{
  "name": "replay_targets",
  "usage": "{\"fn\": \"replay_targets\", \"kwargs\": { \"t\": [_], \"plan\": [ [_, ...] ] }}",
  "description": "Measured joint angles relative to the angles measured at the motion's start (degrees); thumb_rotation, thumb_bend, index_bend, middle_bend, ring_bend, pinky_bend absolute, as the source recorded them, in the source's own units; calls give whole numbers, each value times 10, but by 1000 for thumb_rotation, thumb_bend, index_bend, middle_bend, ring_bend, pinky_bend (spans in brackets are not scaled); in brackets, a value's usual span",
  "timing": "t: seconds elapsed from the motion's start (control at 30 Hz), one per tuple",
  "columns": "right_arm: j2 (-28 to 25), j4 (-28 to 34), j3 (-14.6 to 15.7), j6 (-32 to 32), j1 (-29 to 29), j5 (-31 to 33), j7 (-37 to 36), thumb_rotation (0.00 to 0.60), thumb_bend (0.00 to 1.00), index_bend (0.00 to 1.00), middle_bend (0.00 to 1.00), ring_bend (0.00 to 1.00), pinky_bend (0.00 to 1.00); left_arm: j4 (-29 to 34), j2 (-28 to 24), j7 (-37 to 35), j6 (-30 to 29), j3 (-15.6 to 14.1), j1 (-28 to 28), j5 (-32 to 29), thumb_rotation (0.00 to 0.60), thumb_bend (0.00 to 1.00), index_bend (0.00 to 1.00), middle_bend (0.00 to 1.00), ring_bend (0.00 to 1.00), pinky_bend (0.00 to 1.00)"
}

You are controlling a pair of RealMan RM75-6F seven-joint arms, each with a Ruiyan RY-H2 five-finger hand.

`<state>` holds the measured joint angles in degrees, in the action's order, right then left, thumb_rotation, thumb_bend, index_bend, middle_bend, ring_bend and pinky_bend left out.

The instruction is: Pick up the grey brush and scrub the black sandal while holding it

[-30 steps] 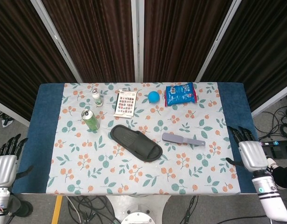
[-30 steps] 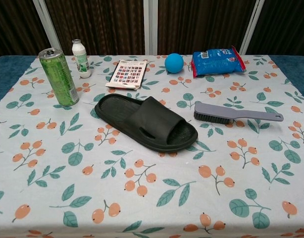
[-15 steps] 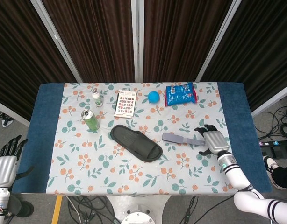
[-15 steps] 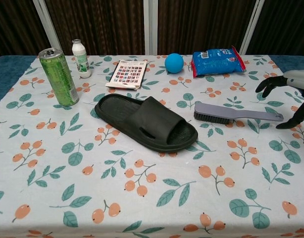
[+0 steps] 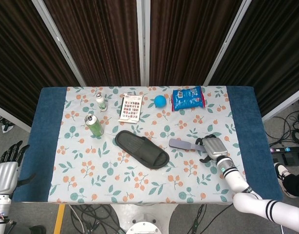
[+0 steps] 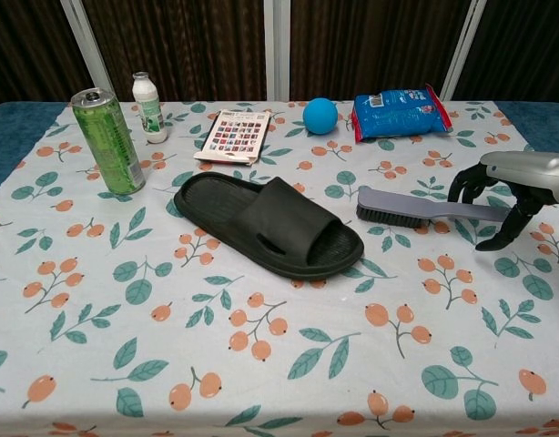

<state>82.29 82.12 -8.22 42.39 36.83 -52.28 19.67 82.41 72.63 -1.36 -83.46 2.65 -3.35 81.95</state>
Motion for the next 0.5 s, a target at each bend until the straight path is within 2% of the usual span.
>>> {"fn": "replay_targets", "kwargs": {
  "t": [0.17, 0.5],
  "plan": [
    [0, -4, -1, -10, 12, 17, -9, 600, 88, 358, 439, 327, 277, -1, 2, -1, 1, 1, 1, -3, 600, 226, 184, 144, 63, 146],
    [5, -20, 3, -36, 26, 29, -44, 600, 97, 380, 473, 365, 329, -5, 4, -2, 0, 1, 3, -8, 600, 226, 185, 144, 63, 147]
  ]
}}
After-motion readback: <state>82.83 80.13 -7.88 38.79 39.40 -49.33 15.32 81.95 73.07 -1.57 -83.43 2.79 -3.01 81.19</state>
